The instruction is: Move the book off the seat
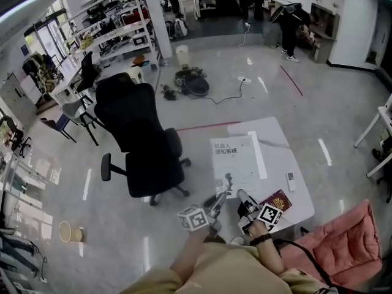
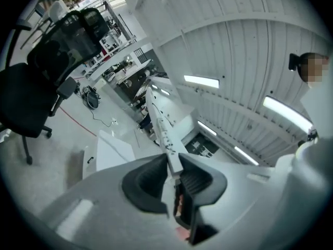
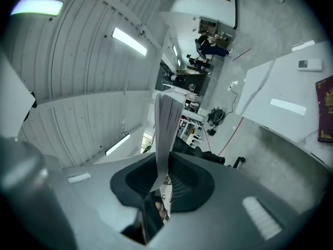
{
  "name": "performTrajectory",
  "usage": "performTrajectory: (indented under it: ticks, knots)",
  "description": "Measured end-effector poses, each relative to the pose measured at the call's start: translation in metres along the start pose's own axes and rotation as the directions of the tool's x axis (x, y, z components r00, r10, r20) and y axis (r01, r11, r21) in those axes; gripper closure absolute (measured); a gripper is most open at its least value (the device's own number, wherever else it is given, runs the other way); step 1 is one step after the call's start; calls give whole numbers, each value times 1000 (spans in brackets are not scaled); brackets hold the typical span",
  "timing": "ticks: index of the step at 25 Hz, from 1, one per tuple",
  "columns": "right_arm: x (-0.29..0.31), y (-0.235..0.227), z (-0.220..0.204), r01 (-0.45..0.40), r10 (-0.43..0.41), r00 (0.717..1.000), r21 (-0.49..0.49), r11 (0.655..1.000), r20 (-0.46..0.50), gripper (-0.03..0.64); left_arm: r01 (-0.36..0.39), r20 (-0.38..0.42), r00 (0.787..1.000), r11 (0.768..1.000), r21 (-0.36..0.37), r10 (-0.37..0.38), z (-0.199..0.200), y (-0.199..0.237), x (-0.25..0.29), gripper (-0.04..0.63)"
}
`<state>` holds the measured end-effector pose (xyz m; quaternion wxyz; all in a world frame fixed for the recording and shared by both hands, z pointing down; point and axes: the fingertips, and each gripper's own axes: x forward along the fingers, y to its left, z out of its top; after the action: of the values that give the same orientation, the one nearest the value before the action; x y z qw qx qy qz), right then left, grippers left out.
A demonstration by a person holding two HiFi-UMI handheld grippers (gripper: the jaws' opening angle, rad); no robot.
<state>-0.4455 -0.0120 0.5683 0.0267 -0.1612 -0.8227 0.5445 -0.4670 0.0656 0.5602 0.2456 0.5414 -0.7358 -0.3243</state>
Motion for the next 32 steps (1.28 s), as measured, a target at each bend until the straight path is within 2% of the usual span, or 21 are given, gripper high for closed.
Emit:
performTrajectory:
  ticks: [3,6,9,12,15,19,21,25,27,30,32]
  knots:
    - [-15,-33,35,53,-54,997,27,998,47,557,16,-84,996,1000,-1,-16,-13,2,49,528]
    - [-36,-61,60,137,-144,982,65,988,124,555,40,-211,977,999,-22,-43,-29,3,91,528]
    - [-54,-94,92,197,-213,952,95,976,218,553,84,-344,935,996,-32,-89,-50,12,143,526]
    - [-69,-131,125,266,-300,907,152,952,296,551,138,-463,876,990,-28,-136,-66,20,199,523]
    - [-95,-163,144,317,-375,845,208,925,380,549,207,-580,793,978,-28,-184,-94,25,241,522]
    - [-144,-201,155,371,-466,740,282,885,486,549,292,-723,649,955,-51,-237,-149,23,282,522]
    - [-165,-218,149,405,-518,677,324,855,522,548,324,-774,579,943,-72,-257,-177,26,292,522]
    - [-197,-259,117,464,-621,567,413,784,542,547,357,-848,456,928,-105,-272,-234,50,292,522]
    - [-210,-283,103,468,-655,530,459,755,538,547,367,-874,405,923,-111,-267,-260,64,294,522]
    - [-230,-324,88,462,-685,492,507,728,537,546,381,-902,351,918,-108,-252,-304,85,306,522]
    - [-240,-347,63,469,-721,462,547,693,517,543,368,-923,306,923,-110,-232,-328,104,296,522]
